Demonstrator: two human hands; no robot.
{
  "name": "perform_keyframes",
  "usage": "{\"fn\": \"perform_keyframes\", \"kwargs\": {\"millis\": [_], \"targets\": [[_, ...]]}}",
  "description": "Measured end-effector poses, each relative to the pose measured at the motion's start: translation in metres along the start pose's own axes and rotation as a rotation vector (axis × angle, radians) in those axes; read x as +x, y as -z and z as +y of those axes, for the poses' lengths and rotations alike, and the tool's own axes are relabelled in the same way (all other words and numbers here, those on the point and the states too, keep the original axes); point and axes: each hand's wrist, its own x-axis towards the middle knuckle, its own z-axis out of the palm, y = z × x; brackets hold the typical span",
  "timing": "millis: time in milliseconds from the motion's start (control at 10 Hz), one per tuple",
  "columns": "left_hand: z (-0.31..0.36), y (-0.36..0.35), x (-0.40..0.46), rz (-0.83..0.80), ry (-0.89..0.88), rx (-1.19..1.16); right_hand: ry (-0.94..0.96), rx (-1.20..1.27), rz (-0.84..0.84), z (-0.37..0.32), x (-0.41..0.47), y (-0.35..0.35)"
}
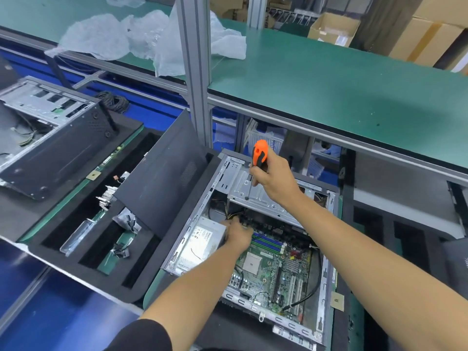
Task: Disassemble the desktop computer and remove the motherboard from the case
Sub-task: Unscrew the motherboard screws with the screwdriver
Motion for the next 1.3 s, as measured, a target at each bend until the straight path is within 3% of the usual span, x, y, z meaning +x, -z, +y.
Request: {"fn": "perform_keyframes", "kwargs": {"millis": [800, 1100, 1200, 1300], "targets": [[-0.001, -0.005, 0.011, 0.008, 0.074, -0.063, -0.091, -0.026, -0.019, -0.003, 0.000, 0.000], [0.003, -0.009, 0.015, 0.255, -0.039, 0.003, -0.087, -0.014, 0.000, -0.005, -0.001, -0.001], [0.008, -0.013, 0.014, 0.337, -0.040, -0.049, -0.085, -0.008, -0.001, -0.006, -0.001, -0.001], [0.013, -0.015, 0.015, 0.370, 0.006, -0.249, -0.081, 0.000, 0.001, -0.006, -0.001, -0.001]]}}
